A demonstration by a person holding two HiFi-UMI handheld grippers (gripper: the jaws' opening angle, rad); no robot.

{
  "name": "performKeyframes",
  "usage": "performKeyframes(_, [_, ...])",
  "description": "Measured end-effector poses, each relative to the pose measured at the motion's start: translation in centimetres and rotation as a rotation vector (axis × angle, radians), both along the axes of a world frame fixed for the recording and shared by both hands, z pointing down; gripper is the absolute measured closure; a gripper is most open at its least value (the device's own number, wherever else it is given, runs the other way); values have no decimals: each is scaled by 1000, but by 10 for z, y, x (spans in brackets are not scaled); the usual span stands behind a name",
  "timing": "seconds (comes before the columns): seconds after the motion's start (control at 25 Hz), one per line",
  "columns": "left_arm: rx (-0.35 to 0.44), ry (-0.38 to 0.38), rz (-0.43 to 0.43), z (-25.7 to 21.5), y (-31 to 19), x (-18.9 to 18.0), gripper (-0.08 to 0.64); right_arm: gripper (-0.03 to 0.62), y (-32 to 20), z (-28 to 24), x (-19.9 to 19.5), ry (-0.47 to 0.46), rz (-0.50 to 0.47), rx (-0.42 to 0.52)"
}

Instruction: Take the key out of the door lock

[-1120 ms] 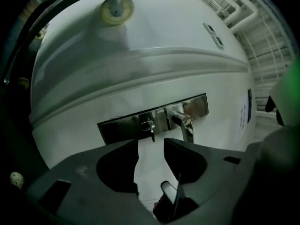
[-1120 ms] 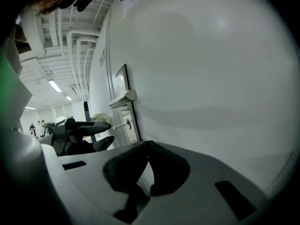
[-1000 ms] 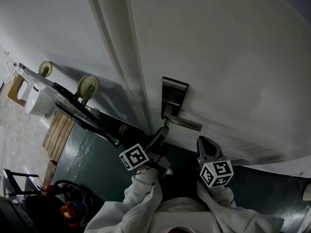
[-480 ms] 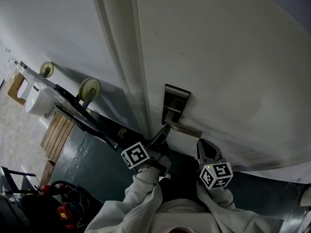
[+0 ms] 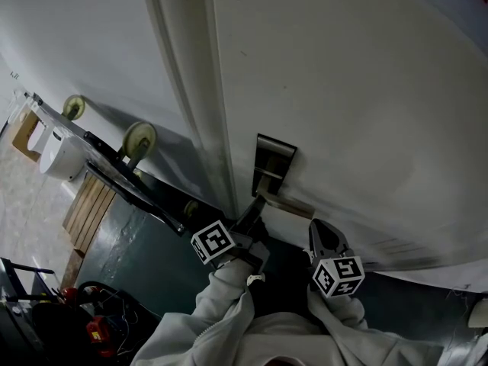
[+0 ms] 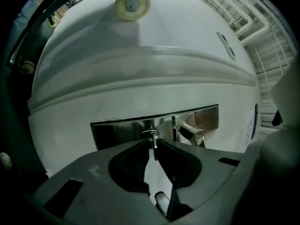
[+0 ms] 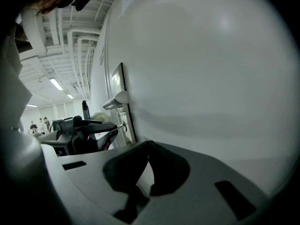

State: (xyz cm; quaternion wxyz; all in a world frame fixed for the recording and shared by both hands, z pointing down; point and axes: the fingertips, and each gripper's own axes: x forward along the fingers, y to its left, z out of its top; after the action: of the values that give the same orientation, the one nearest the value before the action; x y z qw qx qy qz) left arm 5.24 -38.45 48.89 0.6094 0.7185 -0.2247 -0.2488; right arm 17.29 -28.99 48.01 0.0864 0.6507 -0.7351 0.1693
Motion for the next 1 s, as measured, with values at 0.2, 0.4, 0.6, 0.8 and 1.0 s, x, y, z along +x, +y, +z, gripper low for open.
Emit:
performKeyframes(0.2, [-14, 30, -44, -1, 0, 0, 531, 540, 2, 1, 0, 2, -8, -3])
performKeyframes(0.4, [-16, -8, -88, 0, 0, -1, 532, 540, 7, 0, -1, 5, -19, -5])
performKeyframes(0.6, [-3, 15, -113, -5, -1, -1, 534, 540, 13, 0, 0, 11, -23, -6])
performKeyframes(0.8, [-34, 2, -136, 0, 1, -3, 534, 540, 21, 2, 5, 19, -14, -10])
performKeyframes(1.0, [-79, 41, -125, 1, 1, -3, 534, 540, 24, 0, 4, 21, -10, -8])
